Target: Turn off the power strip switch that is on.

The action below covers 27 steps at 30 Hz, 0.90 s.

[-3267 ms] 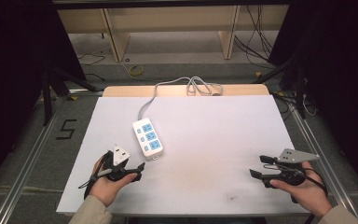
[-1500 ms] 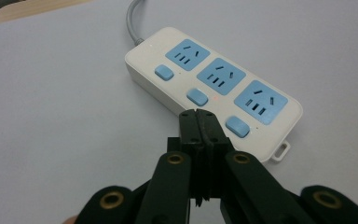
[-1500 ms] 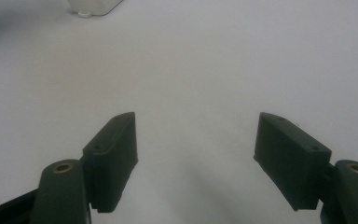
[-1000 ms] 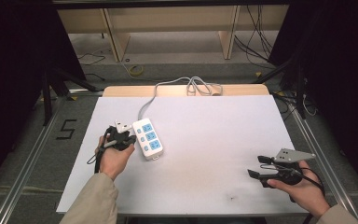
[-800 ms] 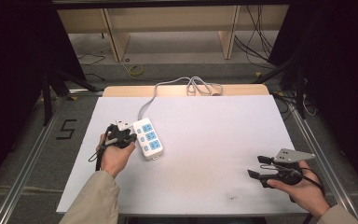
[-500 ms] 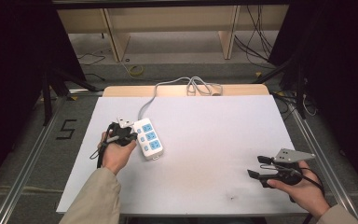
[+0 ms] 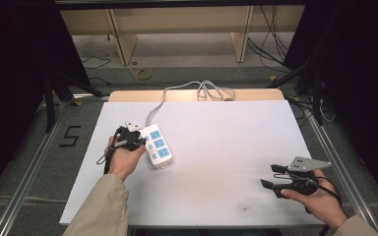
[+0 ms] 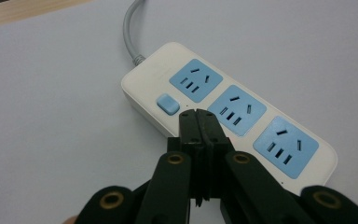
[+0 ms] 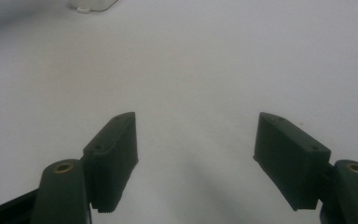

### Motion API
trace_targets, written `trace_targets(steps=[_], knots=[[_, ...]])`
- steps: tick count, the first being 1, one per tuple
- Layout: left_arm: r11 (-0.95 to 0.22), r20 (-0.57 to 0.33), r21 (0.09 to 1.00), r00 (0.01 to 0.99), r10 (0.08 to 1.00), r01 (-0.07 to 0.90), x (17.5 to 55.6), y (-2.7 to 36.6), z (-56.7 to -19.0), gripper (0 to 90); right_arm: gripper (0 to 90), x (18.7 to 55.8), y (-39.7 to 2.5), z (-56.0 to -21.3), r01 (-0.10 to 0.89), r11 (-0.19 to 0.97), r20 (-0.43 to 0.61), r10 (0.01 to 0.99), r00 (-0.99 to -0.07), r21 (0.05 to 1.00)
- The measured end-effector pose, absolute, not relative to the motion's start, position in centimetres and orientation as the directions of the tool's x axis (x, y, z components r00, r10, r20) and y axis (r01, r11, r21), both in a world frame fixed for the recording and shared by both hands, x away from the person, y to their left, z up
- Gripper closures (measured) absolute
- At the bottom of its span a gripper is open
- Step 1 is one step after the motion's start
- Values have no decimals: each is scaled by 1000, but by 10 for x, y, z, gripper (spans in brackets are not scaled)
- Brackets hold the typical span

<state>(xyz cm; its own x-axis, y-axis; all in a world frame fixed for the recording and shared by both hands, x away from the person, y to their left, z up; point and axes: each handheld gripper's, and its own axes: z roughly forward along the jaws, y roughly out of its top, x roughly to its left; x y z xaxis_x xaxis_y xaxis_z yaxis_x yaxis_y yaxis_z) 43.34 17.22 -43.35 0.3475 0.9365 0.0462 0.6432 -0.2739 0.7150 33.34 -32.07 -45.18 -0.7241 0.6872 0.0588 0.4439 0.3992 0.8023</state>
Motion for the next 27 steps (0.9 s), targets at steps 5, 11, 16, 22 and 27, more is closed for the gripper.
trace_targets(steps=[5,11,16,22,27], knots=[[-282,41,701,358,933,655,439,169,-435,899,302,334,-321,-452,446,403,55,690,-722,799],[-286,42,698,362,931,656,442,166,-435,899,302,334,-321,-452,448,403,55,692,-720,798],[-289,40,694,365,930,660,444,165,-435,899,302,334,-321,-452,449,405,55,691,-721,796],[-301,43,677,372,927,671,447,165,-438,899,303,334,-321,-453,449,406,55,691,-721,796],[-303,41,675,376,926,673,449,163,-440,899,303,334,-320,-453,449,406,55,691,-721,796]])
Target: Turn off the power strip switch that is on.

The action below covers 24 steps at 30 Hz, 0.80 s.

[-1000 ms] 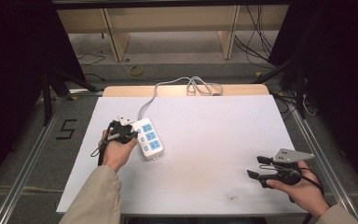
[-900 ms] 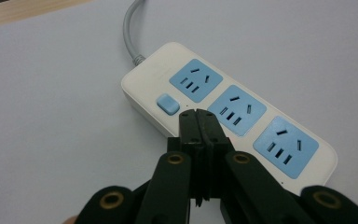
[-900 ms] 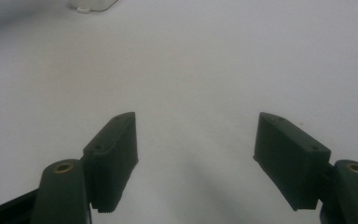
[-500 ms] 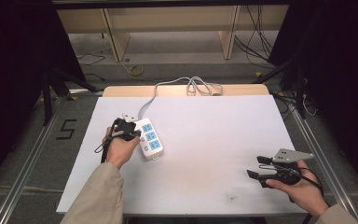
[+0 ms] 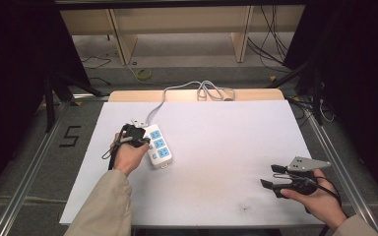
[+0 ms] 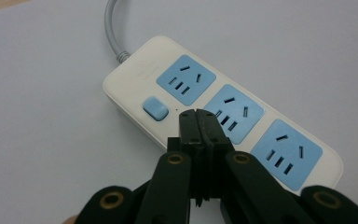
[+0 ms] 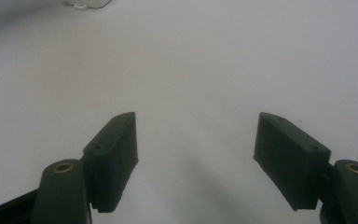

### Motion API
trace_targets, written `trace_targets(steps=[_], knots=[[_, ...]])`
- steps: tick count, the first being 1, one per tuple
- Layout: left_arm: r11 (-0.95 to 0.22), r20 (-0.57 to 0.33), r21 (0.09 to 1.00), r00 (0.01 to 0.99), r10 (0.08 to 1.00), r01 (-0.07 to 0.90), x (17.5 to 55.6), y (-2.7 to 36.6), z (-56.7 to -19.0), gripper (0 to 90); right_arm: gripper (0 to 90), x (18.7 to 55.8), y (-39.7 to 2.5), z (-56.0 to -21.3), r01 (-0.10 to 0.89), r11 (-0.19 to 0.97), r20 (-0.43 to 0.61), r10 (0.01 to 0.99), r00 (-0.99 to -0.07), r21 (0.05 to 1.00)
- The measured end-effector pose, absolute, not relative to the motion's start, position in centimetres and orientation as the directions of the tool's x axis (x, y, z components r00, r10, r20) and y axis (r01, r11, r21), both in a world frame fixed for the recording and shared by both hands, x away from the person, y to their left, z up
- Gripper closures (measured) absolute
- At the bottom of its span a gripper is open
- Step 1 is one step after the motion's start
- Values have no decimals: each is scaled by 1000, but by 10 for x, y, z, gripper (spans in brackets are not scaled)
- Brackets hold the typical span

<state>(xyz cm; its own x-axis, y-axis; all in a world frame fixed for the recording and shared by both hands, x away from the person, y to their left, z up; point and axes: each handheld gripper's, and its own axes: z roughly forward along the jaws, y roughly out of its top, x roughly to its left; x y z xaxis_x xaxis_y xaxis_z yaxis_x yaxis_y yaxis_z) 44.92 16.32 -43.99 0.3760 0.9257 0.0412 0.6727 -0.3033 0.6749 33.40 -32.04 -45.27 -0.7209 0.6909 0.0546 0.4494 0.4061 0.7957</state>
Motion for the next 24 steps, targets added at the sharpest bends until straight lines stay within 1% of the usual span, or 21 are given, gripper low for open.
trace_targets(steps=[16,24], knots=[[-315,36,648,386,922,693,457,159,-447,899,303,334,-321,-453,449,410,51,691,-721,794],[-336,53,635,395,917,696,459,155,-448,900,304,334,-321,-453,449,408,53,690,-721,795]])
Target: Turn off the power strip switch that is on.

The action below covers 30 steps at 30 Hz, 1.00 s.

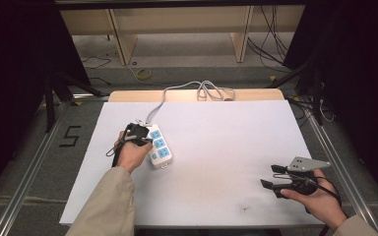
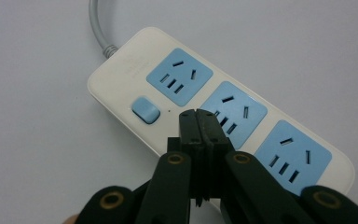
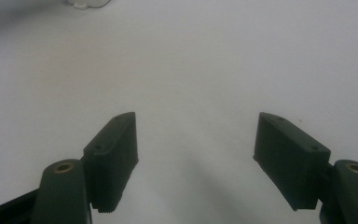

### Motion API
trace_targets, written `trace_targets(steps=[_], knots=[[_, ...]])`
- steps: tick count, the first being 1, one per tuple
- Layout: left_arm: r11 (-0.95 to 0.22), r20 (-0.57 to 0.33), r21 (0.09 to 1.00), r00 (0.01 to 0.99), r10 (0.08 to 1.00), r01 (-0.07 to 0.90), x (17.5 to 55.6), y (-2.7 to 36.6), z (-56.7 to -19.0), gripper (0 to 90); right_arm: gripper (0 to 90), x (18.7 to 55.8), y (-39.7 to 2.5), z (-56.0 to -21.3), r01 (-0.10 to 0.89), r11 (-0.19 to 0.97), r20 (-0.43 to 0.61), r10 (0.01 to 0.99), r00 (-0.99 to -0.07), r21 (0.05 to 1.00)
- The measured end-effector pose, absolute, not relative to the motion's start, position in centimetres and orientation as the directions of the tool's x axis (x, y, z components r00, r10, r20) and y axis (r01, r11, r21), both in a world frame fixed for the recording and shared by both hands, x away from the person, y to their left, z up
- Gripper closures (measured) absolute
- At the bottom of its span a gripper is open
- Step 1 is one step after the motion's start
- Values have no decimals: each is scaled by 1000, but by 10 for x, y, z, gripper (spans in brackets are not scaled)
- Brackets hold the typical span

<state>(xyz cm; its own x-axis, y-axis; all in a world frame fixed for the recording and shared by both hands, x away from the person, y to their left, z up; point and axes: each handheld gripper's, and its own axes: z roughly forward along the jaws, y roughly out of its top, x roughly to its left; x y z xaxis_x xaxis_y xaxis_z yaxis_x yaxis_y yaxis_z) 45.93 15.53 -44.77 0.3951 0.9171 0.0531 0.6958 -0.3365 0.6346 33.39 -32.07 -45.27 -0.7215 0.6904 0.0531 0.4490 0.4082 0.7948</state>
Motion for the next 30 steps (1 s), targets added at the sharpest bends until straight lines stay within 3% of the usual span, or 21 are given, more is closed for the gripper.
trace_targets(steps=[30], knots=[[-349,58,602,397,916,718,461,154,-451,900,304,334,-320,-453,451,405,57,691,-721,795]])
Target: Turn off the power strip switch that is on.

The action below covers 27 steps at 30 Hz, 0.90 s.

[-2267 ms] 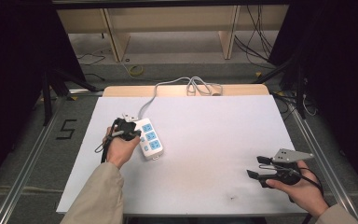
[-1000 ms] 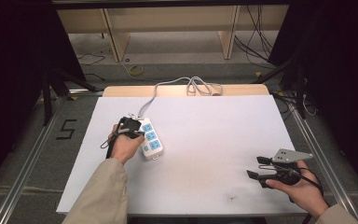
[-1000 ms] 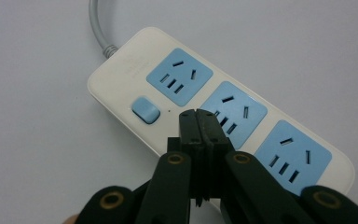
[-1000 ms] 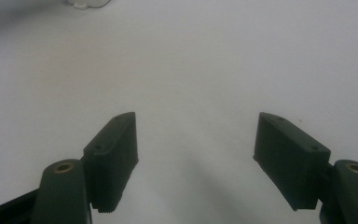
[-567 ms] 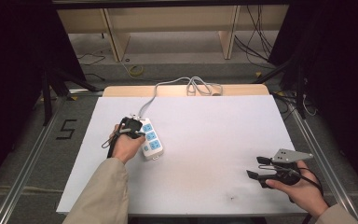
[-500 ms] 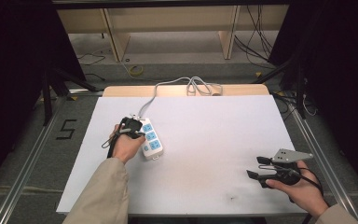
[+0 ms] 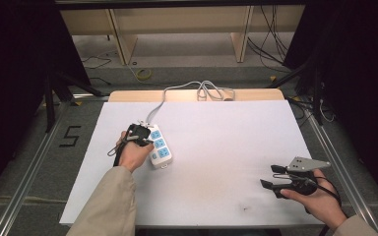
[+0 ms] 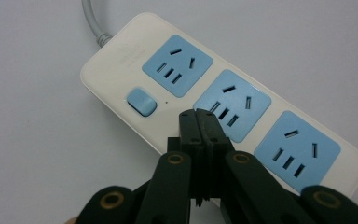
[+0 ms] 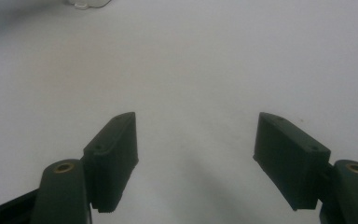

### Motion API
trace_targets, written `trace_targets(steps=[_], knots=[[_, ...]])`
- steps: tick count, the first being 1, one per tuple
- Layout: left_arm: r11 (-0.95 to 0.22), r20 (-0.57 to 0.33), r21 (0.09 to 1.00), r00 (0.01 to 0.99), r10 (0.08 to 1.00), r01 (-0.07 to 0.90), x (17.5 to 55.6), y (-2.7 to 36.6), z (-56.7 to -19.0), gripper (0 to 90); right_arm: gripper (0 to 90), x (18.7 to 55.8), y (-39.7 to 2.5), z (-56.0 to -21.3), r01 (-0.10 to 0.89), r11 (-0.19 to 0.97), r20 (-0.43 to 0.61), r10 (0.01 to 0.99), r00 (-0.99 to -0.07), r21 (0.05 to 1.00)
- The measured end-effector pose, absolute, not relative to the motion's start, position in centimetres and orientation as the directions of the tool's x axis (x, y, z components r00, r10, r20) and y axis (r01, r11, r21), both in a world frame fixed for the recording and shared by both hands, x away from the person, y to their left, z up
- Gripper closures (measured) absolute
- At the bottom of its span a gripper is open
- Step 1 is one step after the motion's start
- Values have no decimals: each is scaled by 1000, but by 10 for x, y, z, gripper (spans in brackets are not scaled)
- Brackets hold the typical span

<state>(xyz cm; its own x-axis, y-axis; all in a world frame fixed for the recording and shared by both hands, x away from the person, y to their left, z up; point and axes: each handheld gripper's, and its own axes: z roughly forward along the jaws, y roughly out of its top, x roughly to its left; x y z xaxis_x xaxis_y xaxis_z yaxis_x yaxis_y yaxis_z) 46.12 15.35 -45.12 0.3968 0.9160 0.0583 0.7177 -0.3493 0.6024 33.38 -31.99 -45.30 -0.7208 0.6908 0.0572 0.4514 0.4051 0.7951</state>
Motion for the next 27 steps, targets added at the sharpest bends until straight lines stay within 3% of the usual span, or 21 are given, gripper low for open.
trace_targets(steps=[27], knots=[[-320,24,581,378,926,748,464,153,-449,900,302,333,-321,-453,455,405,61,691,-720,793]])
